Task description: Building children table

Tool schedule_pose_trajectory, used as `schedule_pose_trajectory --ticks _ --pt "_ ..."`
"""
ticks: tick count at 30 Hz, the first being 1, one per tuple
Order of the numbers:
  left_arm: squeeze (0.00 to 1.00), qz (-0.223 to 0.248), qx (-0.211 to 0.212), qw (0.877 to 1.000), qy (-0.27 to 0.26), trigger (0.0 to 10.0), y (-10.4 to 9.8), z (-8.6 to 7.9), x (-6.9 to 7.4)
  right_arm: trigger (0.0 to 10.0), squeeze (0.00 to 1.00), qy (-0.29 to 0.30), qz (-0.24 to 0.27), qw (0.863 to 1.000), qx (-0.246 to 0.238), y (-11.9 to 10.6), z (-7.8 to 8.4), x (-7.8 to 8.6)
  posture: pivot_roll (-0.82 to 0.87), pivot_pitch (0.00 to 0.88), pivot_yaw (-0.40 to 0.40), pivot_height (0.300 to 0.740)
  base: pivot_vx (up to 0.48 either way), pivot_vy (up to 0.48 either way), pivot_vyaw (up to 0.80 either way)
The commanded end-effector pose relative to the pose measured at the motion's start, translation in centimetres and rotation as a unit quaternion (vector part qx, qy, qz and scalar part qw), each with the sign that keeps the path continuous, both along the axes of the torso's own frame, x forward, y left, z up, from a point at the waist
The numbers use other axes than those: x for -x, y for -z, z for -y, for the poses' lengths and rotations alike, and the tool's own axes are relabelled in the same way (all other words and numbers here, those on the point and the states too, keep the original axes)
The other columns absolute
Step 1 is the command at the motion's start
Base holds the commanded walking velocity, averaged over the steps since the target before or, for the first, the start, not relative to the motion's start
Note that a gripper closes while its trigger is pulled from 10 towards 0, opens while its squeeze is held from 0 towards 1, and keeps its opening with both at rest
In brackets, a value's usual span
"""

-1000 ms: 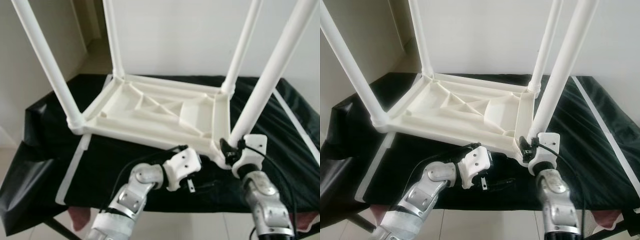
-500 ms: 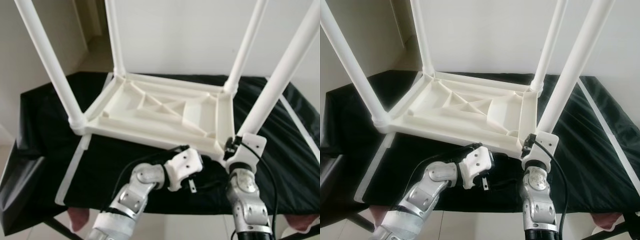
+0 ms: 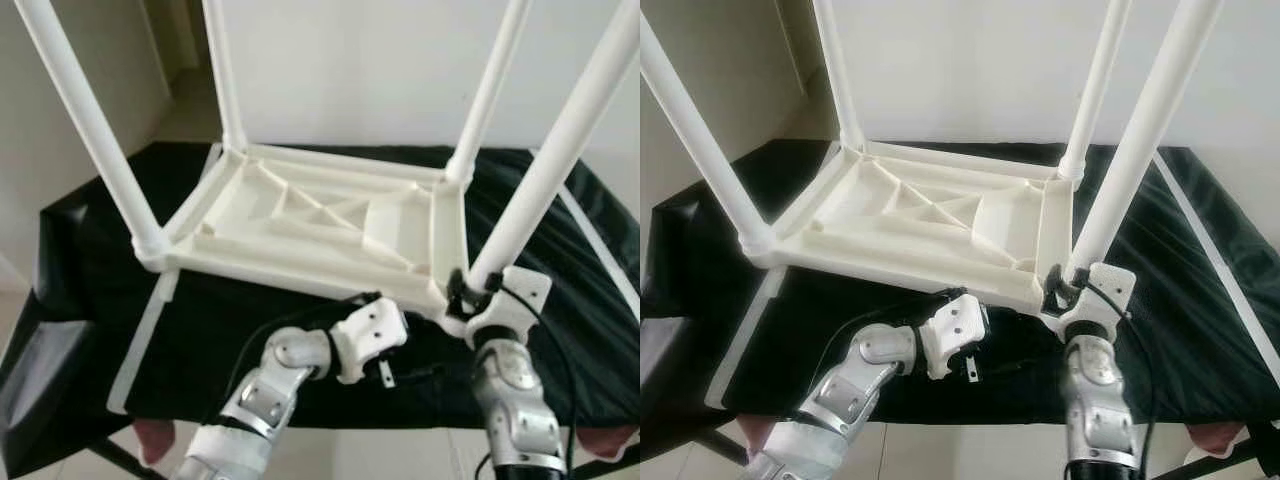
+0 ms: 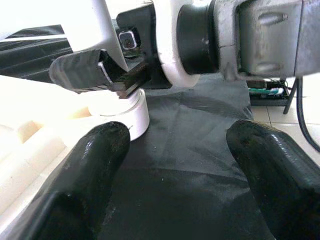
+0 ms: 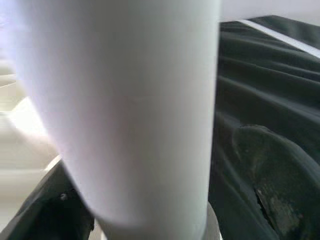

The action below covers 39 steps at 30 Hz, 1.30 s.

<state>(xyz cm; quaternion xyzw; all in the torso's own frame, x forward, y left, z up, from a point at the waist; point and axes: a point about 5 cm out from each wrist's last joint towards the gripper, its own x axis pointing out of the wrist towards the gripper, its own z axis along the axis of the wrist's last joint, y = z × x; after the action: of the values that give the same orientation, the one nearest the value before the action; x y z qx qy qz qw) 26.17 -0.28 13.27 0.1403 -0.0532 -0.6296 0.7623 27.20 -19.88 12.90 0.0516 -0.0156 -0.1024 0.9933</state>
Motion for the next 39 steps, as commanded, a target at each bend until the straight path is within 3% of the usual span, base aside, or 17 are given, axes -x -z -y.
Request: schedule_pose_trajectory --ticks 1,8,10,18,22,26,27,28,29,30,39 --pt "0.0 0.006 0.003 1.0 -0.023 10.0 0.1 0.0 -0.2 10.0 0.0 -0.069 -0.009 0.997 0.022 0.5 0.2 0.2 -0.09 0.0 0.018 0.74 0.0 0.0 0.0" --pt "0.0 0.006 0.004 1.0 -0.027 10.0 0.0 -0.2 -0.3 10.0 0.0 -0.12 0.0 0.99 0.072 0.0 1.2 0.3 -0.08 0.0 0.02 0.74 0.0 0.0 0.0" --pt "0.0 0.007 0.002 1.0 -0.026 10.0 0.0 -0.3 -0.3 10.0 0.0 -0.167 0.003 0.98 0.104 -0.2 1.5 0.4 -0.08 0.0 0.02 0.74 0.0 0.0 0.0" --pt "0.0 0.009 0.001 1.0 -0.027 10.0 0.0 -0.3 -0.4 10.0 0.0 -0.222 0.005 0.968 0.114 -0.7 2.0 0.0 -0.08 0.0 0.024 0.74 0.0 0.0 0.0" --pt "0.0 0.014 0.003 0.999 -0.029 10.0 -0.3 -0.2 -0.7 10.0 0.0 -0.283 0.0 0.948 0.142 -0.7 2.5 -0.9 -0.07 0.0 0.027 0.74 0.0 0.0 0.0" --pt "0.0 0.014 0.003 0.999 -0.029 10.0 -0.3 -0.2 -0.7 10.0 0.0 -0.294 0.0 0.944 0.148 -0.6 2.5 -1.1 -0.08 0.0 0.026 0.74 0.0 0.0 0.0" --pt "0.0 0.016 0.003 0.999 -0.029 10.0 -0.3 -0.2 -0.7 5.1 0.0 -0.302 -0.005 0.942 0.147 -0.5 2.7 -1.4 -0.07 0.0 0.024 0.74 0.0 0.0 0.0" --pt "0.0 0.016 0.004 0.999 -0.029 10.0 -0.4 -0.2 -0.7 3.4 0.0 -0.311 -0.012 0.94 0.143 -0.3 2.7 -1.6 -0.07 0.0 0.024 0.74 0.0 0.0 0.0" --pt "0.0 0.016 0.004 0.999 -0.029 10.0 -0.4 -0.2 -0.7 3.4 0.0 -0.311 -0.012 0.94 0.143 -0.3 2.7 -1.6 -0.07 0.0 0.024 0.74 0.0 0.0 0.0" --pt "0.0 0.016 0.006 0.999 -0.031 10.0 -0.4 -0.1 -0.7 0.0 0.0 -0.319 -0.022 0.937 0.139 -0.1 3.0 -1.9 -0.07 0.0 0.02 0.74 0.0 0.0 0.0" --pt "0.0 0.014 0.007 0.999 -0.039 10.0 -0.3 -0.3 -0.7 0.0 0.0 -0.327 -0.025 0.935 0.135 0.0 3.4 -2.0 -0.06 0.0 0.004 0.74 0.0 0.0 0.0"
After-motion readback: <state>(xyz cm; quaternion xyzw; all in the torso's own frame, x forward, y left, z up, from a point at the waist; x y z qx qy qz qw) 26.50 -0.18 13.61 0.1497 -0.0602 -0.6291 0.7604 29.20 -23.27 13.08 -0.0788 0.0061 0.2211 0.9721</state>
